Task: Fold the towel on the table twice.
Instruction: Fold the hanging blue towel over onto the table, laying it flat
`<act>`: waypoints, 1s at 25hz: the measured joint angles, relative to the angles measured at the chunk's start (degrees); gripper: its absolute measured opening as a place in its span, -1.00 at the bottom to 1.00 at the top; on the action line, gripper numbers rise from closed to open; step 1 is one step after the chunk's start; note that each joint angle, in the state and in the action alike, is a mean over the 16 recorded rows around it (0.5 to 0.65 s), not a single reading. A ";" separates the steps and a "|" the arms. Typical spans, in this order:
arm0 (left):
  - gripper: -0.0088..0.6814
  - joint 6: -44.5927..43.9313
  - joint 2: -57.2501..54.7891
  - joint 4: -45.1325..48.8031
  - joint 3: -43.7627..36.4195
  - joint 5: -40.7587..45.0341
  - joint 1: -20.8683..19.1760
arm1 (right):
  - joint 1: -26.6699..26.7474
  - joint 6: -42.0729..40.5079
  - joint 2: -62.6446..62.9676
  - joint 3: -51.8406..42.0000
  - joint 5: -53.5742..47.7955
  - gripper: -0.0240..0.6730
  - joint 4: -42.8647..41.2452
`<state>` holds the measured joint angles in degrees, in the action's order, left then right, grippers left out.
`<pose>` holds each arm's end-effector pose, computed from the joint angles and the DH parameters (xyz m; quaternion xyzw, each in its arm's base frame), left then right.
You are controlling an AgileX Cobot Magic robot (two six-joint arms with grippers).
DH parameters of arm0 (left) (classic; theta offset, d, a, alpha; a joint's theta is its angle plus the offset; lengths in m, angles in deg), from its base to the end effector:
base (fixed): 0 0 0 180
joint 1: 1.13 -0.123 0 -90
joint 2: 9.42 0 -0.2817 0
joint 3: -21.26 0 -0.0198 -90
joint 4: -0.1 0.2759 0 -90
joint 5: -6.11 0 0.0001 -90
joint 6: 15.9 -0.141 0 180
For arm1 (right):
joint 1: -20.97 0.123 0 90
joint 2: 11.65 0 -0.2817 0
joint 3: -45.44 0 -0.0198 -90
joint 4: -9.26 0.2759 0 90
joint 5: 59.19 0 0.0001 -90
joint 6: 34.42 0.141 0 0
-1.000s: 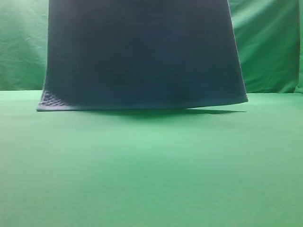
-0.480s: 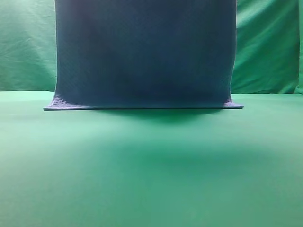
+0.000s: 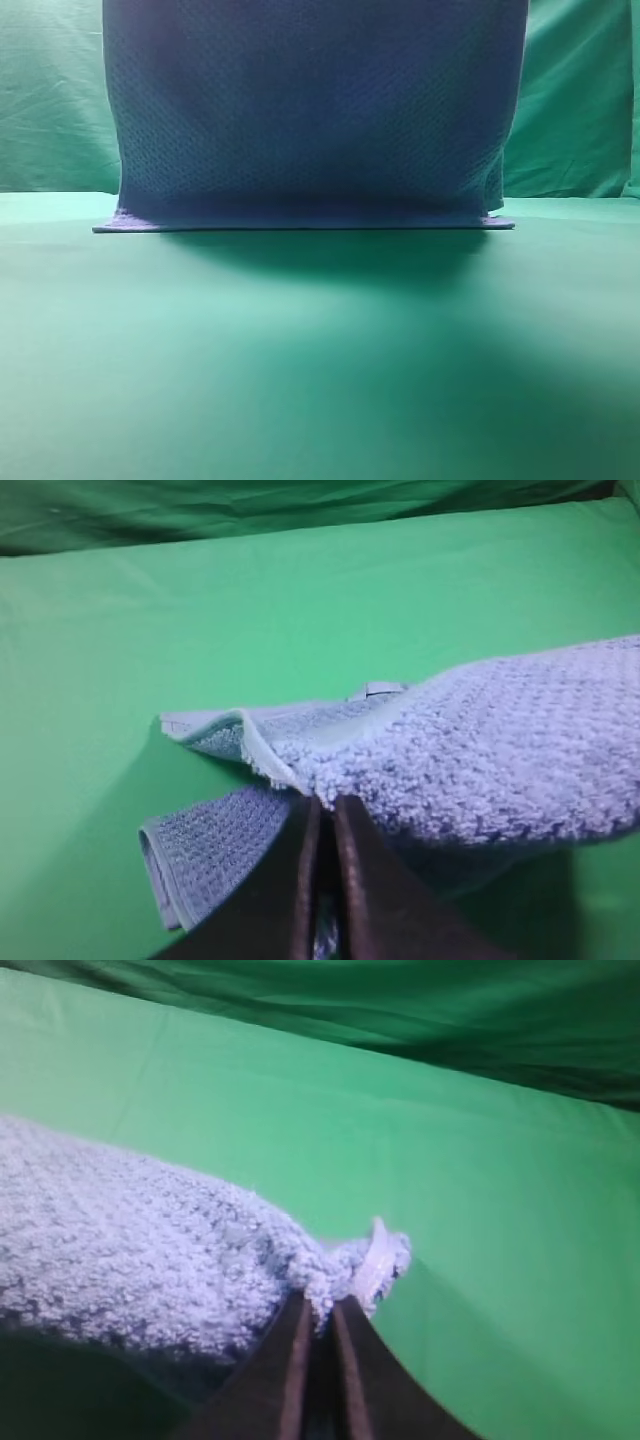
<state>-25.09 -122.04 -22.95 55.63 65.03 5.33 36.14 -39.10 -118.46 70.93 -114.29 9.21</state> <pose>0.4600 -0.0997 0.3646 0.0910 0.9083 -0.1884 0.3623 0.4328 0.1172 0.3517 -0.1601 0.9146 0.0335 0.3697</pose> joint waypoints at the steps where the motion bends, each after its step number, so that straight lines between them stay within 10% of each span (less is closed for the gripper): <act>1: -0.97 -0.11 1.63 -0.02 -2.82 -1.02 0.20 | 0.03 0.00 1.65 -2.59 0.65 -0.93 0.10; 25: -0.97 -0.75 49.42 -2.85 -61.29 -9.28 1.19 | 9.14 3.22 39.59 -46.57 1.56 -0.93 4.20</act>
<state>-25.84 -72.62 -25.80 -5.67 55.75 6.51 45.28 -35.87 -78.87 24.36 -112.73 13.41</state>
